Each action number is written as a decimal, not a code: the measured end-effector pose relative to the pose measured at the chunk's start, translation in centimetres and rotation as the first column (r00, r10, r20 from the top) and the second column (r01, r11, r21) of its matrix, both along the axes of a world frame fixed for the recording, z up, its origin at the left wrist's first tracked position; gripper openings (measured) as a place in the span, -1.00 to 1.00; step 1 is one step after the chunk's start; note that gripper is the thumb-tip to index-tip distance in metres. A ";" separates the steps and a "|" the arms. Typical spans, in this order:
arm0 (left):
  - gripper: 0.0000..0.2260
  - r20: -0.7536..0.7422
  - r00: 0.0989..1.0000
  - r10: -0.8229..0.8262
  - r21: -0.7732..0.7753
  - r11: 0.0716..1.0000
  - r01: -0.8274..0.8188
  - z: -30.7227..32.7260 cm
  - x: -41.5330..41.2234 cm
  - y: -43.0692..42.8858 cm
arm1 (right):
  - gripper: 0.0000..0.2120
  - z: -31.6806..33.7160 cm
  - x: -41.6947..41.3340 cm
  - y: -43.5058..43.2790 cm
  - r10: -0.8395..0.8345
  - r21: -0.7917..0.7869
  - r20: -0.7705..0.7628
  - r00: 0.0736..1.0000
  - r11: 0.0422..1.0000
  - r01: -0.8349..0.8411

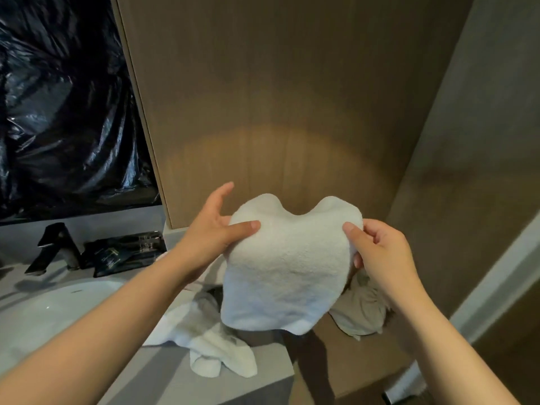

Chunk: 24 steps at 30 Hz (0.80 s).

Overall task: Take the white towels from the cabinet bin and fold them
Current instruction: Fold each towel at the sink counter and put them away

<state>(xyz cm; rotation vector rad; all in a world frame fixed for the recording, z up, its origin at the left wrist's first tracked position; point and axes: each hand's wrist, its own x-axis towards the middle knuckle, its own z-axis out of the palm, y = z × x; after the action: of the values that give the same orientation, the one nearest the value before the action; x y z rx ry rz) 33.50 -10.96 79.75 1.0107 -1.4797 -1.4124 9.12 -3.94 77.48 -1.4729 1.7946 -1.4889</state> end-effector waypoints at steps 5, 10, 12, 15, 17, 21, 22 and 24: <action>-0.59 0.097 0.993 -0.073 -0.139 0.987 0.086 0.7 -5.4 2.1 | -0.50 1.0 -5.8 2.4 -0.030 0.021 -0.024 0.999 0.999 0.030; -0.58 0.082 0.997 0.003 -0.269 0.963 0.019 0.7 -9.8 4.6 | -0.50 1.6 -10.5 4.3 -0.056 0.037 -0.049 0.997 0.998 0.057; -0.62 0.050 0.998 0.048 -0.308 0.951 -0.031 0.7 -11.1 5.2 | -0.53 2.3 -11.9 5.0 -0.058 0.059 -0.068 0.996 0.996 0.062; -0.70 0.049 0.994 0.096 -0.379 0.923 -0.071 1.4 -12.8 5.8 | -0.61 3.9 -13.7 5.9 -0.068 0.068 -0.044 0.997 0.995 0.071; -0.73 0.025 0.992 0.124 -0.428 0.898 -0.101 2.2 -13.8 6.1 | -0.64 5.3 -14.5 6.3 -0.073 0.060 -0.053 0.996 0.995 0.077; -0.74 -0.039 0.984 0.171 -0.545 0.822 -0.165 5.1 -15.6 6.2 | -0.70 8.1 -15.9 6.9 -0.074 -0.006 -0.045 0.996 0.997 0.073; -0.74 -0.048 0.983 0.176 -0.574 0.801 -0.171 6.0 -15.9 6.2 | -0.73 8.9 -16.1 6.9 -0.074 -0.045 -0.033 0.997 0.996 0.073; -0.73 -0.048 0.984 0.171 -0.637 0.753 -0.162 8.1 -16.5 6.1 | -0.86 10.4 -16.2 7.0 -0.075 -0.145 -0.008 0.997 0.987 0.073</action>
<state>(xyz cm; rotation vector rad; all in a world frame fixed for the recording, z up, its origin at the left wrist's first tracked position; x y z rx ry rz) 17.03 -4.82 87.85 0.6834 -1.6647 -0.6725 -7.11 3.07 87.89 -1.5014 1.7996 -1.6816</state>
